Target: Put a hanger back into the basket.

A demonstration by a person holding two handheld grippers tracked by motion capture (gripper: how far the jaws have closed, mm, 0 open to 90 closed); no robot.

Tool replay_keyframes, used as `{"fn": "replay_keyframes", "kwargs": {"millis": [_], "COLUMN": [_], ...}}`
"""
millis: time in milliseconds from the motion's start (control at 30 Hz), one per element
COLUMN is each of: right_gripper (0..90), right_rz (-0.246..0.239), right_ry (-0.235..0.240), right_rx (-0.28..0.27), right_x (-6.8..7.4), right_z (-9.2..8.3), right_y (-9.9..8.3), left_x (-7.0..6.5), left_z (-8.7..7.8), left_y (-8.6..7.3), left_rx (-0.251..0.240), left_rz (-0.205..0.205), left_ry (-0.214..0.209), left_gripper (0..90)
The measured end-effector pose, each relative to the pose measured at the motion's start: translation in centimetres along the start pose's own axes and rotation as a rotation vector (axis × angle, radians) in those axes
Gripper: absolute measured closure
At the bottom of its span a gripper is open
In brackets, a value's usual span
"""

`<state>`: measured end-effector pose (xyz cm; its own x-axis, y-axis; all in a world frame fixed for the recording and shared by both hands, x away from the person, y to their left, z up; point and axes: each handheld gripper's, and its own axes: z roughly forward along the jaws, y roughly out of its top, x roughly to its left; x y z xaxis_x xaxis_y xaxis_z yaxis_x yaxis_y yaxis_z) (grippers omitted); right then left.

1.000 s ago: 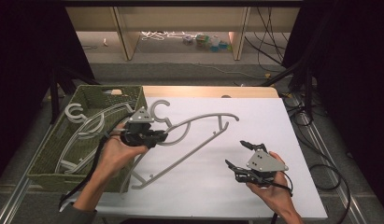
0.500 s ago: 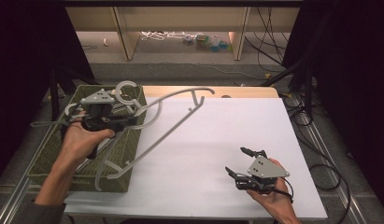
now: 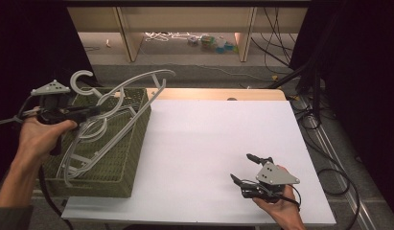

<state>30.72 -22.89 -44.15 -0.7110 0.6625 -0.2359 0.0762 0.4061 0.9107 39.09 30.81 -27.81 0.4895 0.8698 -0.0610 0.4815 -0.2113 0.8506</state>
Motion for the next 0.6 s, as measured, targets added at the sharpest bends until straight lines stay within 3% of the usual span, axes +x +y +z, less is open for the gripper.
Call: {"fn": "replay_keyframes", "kwargs": {"millis": [233, 367, 600], "right_gripper": [19.6, 19.1, 17.7], "right_rz": [0.03, 0.097, 0.104], "right_ry": [0.005, 0.024, 0.043], "right_rx": [-0.008, -0.039, -0.033], "right_x": [0.2, 0.6, 1.2], "right_z": [-0.2, -0.4, -0.7], "right_y": [-0.1, -0.4, -0.5], "left_x": [2.0, 3.2, 4.7], "left_z": [-0.2, 0.0, 0.4], "left_y": [-0.7, -1.2, -1.8], "left_rx": [0.007, 0.01, 0.043], "left_rz": [-0.021, -0.03, -0.043], "left_ry": [0.055, 0.083, 0.119], "left_gripper": [82.0, 82.0, 82.0]}}
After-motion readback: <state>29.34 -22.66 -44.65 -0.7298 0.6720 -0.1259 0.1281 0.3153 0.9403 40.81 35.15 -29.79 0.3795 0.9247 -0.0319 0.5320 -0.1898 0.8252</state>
